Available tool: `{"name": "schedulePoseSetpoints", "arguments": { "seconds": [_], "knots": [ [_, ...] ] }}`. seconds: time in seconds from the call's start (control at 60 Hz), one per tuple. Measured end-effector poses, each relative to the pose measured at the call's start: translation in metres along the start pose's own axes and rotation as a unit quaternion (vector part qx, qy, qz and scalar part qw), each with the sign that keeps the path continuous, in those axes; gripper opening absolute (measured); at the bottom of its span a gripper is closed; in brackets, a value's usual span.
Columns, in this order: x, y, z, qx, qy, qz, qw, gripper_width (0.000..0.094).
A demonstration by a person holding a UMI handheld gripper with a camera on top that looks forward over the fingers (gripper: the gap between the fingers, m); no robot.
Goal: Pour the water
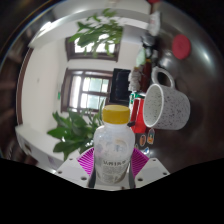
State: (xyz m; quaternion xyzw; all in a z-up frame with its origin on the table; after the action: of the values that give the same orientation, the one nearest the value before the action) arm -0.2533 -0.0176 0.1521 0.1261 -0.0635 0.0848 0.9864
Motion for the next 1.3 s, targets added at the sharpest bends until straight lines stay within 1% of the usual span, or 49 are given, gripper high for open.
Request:
{"name": "schedulePoseSetpoints", "arguments": {
  "seconds": [0.083,0.167,0.283,0.4,0.5,0.55,0.583,0.633,0.75,0.783,0.8,0.883,0.95,0.967,1.0,1.083,1.1,1.117,1.217,1.233,1.3],
  "knots": [
    [0.012,0.008,-0.007,0.019,0.075,-0.041,0.996,0.0459],
    [0.021,0.011,-0.011,0.027,0.131,-0.072,0.988,0.0458],
    [0.028,0.019,-0.020,0.038,0.194,-0.099,0.975,0.0457],
    [0.030,0.021,-0.024,0.043,0.219,-0.111,0.969,0.0461],
    [0.027,0.018,-0.021,0.037,0.203,-0.099,0.973,0.0457],
    [0.024,0.021,-0.020,0.029,0.188,-0.085,0.978,0.0463],
    [0.020,0.021,-0.016,0.026,0.168,-0.070,0.983,0.0474],
    [0.014,0.021,-0.010,0.013,0.121,-0.034,0.992,0.0474],
    [0.014,0.024,0.019,-0.007,-0.048,0.043,0.998,0.0475],
    [0.020,0.025,0.030,-0.014,-0.100,0.057,0.993,0.0473],
    [0.025,0.018,0.033,-0.011,-0.129,0.060,0.990,0.0475],
    [0.047,0.019,0.064,-0.030,-0.256,0.083,0.962,0.0473],
    [0.078,0.017,0.080,-0.051,-0.354,0.082,0.930,0.0474],
    [0.085,0.015,0.073,-0.054,-0.378,0.078,0.921,0.0474],
    [0.093,0.011,0.082,-0.069,-0.418,0.078,0.902,0.0480],
    [0.133,0.007,0.087,-0.112,-0.499,0.070,0.856,0.0479],
    [0.153,0.010,0.076,-0.116,-0.513,0.067,0.848,0.0479],
    [0.149,0.006,0.084,-0.127,-0.526,0.064,0.838,0.0480],
    [0.181,-0.001,0.077,-0.174,-0.575,0.055,0.797,0.0478],
    [0.198,-0.001,0.065,-0.177,-0.581,0.056,0.793,0.0478],
    [0.213,-0.006,0.051,-0.206,-0.597,0.056,0.773,0.0479]
  ]
}}
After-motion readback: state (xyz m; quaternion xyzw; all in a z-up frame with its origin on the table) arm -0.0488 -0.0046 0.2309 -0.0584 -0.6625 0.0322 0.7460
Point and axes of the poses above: the point between the fingertips, and its own axes, seen from behind it with the camera up: z to the left, x up, y forward, the way the camera looks, the point moved 10 cm from there along -y, backward, against the way the camera looks, and after that the axes turned 15 degrees about x, right-handed, at the moved point
